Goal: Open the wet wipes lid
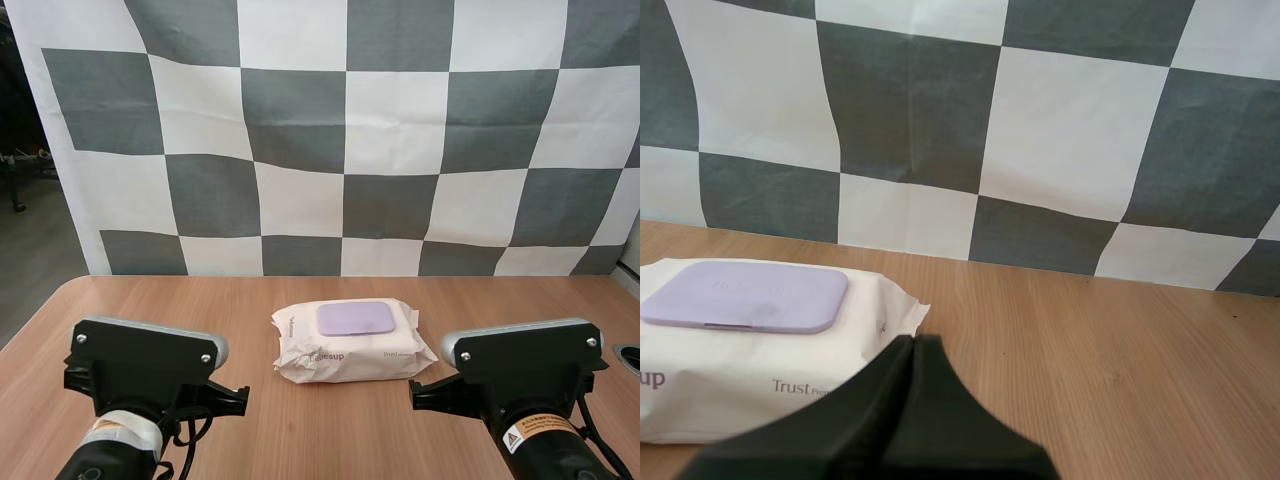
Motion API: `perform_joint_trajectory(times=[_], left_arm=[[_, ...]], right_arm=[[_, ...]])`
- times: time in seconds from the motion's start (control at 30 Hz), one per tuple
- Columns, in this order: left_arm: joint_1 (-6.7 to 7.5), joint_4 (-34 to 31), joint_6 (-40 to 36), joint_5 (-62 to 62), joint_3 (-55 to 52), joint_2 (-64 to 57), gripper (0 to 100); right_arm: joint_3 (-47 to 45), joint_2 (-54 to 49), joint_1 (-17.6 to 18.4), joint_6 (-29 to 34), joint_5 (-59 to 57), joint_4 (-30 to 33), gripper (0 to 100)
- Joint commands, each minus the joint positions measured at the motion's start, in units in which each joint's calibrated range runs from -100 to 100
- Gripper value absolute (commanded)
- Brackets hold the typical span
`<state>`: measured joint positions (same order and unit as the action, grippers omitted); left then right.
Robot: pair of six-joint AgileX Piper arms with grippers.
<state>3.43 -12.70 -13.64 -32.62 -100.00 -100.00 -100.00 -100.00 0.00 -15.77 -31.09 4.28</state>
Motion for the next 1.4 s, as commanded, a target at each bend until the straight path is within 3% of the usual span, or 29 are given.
perform_joint_trajectory(times=[0.0,0.13,0.2,0.37,0.4,0.5,0.57,0.7,0.8,0.97,1.07,1.23,1.37], left_arm=[[-0.04,-0.26,0.00,-0.13,0.00,0.00,0],[-0.04,-1.06,0.00,0.04,0.00,0.00,0],[-0.04,-4.81,0.00,3.13,0.00,0.00,0],[-0.04,-25.66,-0.25,20.58,0.00,0.00,0],[-0.04,-29.82,-1.15,25.95,0.00,0.00,0],[-0.04,-32.13,-1.27,31.12,4.14,0.00,0],[-0.04,-31.48,-1.27,31.12,9.05,0.00,0],[-0.04,-26.49,-1.54,32.62,19.04,0.92,0],[-0.04,-20.11,-1.54,24.37,27.17,6.66,0],[-1.43,-17.57,-1.54,12.36,33.52,16.49,0],[-3.09,-15.02,-1.54,8.02,33.31,20.27,0],[-6.29,-0.60,3.40,4.25,32.35,24.84,0],[-7.00,18.77,17.76,-4.29,31.48,31.31,0]], right_arm=[[0.00,0.00,-0.55,0.05,0.03,4.62,0],[0.00,0.00,-0.55,0.05,0.19,4.63,0],[0.00,0.00,-0.55,0.05,3.26,4.63,0],[0.00,0.00,-0.55,0.05,34.67,11.03,0],[0.00,0.00,-0.55,-0.05,47.28,12.67,0],[0.00,0.00,-0.55,-0.36,70.15,12.82,0],[0.20,0.00,-0.55,-3.97,69.70,11.96,0],[9.85,2.23,-0.55,-5.49,51.54,10.18,0],[18.05,8.06,-0.55,-5.49,43.71,11.28,0],[26.09,20.65,-0.98,-5.84,30.46,20.97,0],[28.04,27.50,-1.82,-5.84,25.10,25.23,0],[28.60,34.00,-1.93,-5.92,18.82,25.23,0],[28.60,37.06,-1.93,-10.34,15.24,25.23,0]])
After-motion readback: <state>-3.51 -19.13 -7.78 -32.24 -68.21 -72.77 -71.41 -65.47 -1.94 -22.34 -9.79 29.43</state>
